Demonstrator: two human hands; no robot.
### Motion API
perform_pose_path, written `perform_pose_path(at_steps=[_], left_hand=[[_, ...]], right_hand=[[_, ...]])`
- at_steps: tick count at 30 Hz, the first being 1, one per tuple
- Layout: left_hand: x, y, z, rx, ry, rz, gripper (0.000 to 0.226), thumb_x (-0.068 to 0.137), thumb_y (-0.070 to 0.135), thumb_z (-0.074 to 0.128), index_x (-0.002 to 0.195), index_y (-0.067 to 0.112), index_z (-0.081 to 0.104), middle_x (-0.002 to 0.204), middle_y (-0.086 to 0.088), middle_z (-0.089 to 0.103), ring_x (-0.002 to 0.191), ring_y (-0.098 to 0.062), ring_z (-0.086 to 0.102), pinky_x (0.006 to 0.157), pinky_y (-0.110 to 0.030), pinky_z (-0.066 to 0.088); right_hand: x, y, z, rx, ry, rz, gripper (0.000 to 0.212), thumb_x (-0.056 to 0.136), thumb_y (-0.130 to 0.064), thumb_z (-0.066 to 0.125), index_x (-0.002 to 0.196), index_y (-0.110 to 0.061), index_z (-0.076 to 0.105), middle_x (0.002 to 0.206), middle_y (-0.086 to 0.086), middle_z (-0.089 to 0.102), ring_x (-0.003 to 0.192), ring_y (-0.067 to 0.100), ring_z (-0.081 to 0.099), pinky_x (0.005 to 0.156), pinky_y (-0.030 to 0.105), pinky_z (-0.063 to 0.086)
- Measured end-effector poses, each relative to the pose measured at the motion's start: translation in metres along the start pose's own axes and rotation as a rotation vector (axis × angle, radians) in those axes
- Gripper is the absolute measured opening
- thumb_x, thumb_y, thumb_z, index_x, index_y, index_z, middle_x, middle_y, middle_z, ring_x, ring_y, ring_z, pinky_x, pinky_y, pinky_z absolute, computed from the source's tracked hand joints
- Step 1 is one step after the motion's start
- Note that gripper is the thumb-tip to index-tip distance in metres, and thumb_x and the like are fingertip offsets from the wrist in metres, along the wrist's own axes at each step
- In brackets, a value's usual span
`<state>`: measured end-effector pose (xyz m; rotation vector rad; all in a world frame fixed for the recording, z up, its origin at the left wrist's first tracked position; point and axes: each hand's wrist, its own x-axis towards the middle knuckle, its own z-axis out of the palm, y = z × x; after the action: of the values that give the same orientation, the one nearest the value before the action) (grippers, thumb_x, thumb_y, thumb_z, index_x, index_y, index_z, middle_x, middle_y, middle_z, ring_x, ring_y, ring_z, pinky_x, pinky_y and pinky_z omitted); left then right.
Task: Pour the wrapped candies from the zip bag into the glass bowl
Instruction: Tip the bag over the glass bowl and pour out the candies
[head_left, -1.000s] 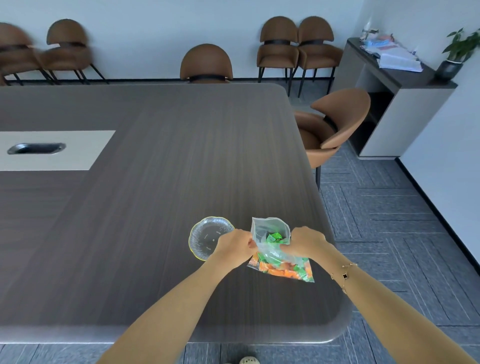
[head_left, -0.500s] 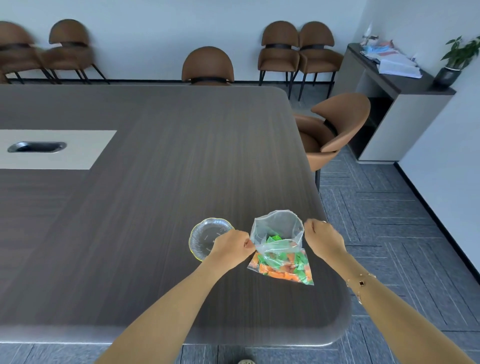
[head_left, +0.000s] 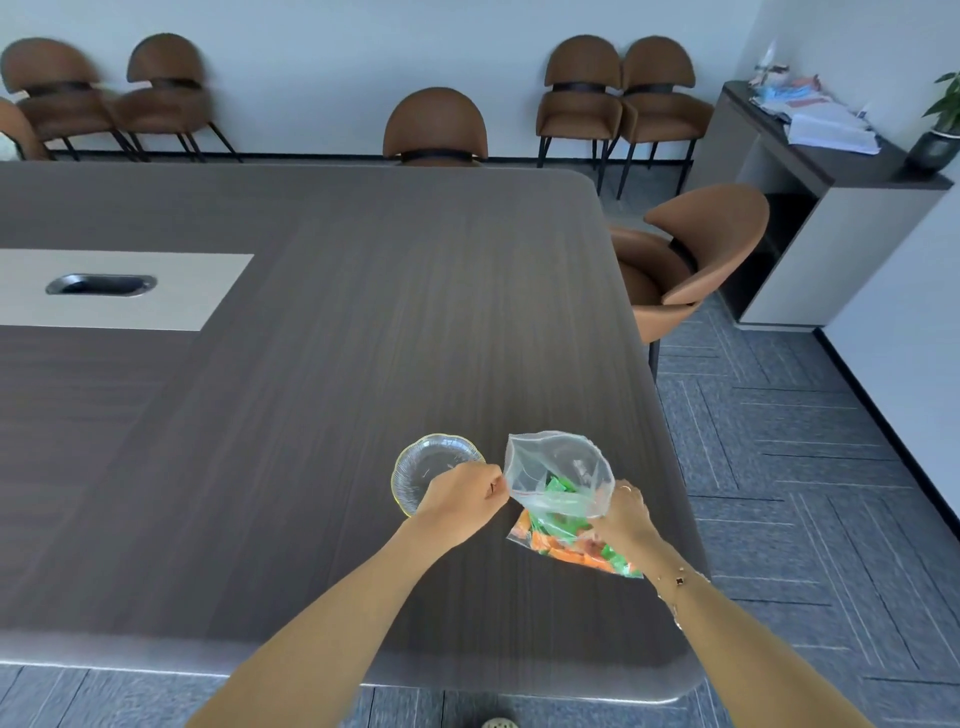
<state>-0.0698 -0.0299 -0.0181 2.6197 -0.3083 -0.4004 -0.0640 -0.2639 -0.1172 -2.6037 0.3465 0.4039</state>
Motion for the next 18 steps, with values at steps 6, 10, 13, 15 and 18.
perform_pose_path(at_steps=[6,10,13,15,18], left_hand=[[0.0,-0.024,-0.001,-0.079,-0.008,-0.073,0.037,0.102,0.031,0.026,0.099,0.012,0.058,0.098,-0.007,0.069,0.09,-0.028,0.063,0.086,-0.043,0.051],[-0.003,-0.032,0.002,-0.008,-0.032,-0.041,0.03,0.101,0.027,0.032,0.111,0.014,0.057,0.108,-0.005,0.065,0.097,-0.026,0.063,0.088,-0.043,0.051],[-0.008,-0.038,0.008,0.042,-0.113,0.045,0.037,0.095,0.025,0.047,0.131,0.019,0.046,0.128,-0.003,0.056,0.111,-0.025,0.058,0.095,-0.04,0.048],[-0.011,-0.041,0.014,0.108,-0.153,0.12,0.059,0.09,0.026,0.056,0.143,0.02,0.03,0.139,-0.006,0.047,0.123,-0.028,0.049,0.103,-0.042,0.042],[-0.021,-0.041,0.019,0.046,-0.127,0.19,0.085,0.086,0.026,0.06,0.15,0.021,0.005,0.152,-0.007,0.031,0.134,-0.028,0.038,0.112,-0.043,0.035]], right_hand=[[-0.019,-0.028,-0.029,0.413,0.001,0.088,0.032,0.096,-0.012,0.038,0.125,-0.008,0.051,0.083,0.002,0.059,0.06,0.009,0.051,0.045,0.013,0.041],[-0.022,-0.042,-0.038,0.528,0.058,0.081,0.032,0.1,-0.014,0.035,0.123,-0.003,0.054,0.076,-0.003,0.054,0.058,0.005,0.047,0.041,0.009,0.038],[-0.024,-0.058,-0.041,0.557,0.029,0.075,0.028,0.1,-0.014,0.035,0.115,-0.003,0.055,0.069,-0.002,0.051,0.05,0.007,0.044,0.031,0.006,0.032],[-0.022,-0.07,-0.041,0.565,0.008,0.067,0.024,0.1,-0.016,0.034,0.1,-0.005,0.055,0.065,0.0,0.05,0.045,0.007,0.044,0.031,0.011,0.032],[-0.018,-0.088,-0.04,0.511,0.004,0.046,0.032,0.101,-0.017,0.032,0.088,-0.002,0.058,0.07,0.009,0.052,0.051,0.014,0.046,0.043,0.024,0.033]])
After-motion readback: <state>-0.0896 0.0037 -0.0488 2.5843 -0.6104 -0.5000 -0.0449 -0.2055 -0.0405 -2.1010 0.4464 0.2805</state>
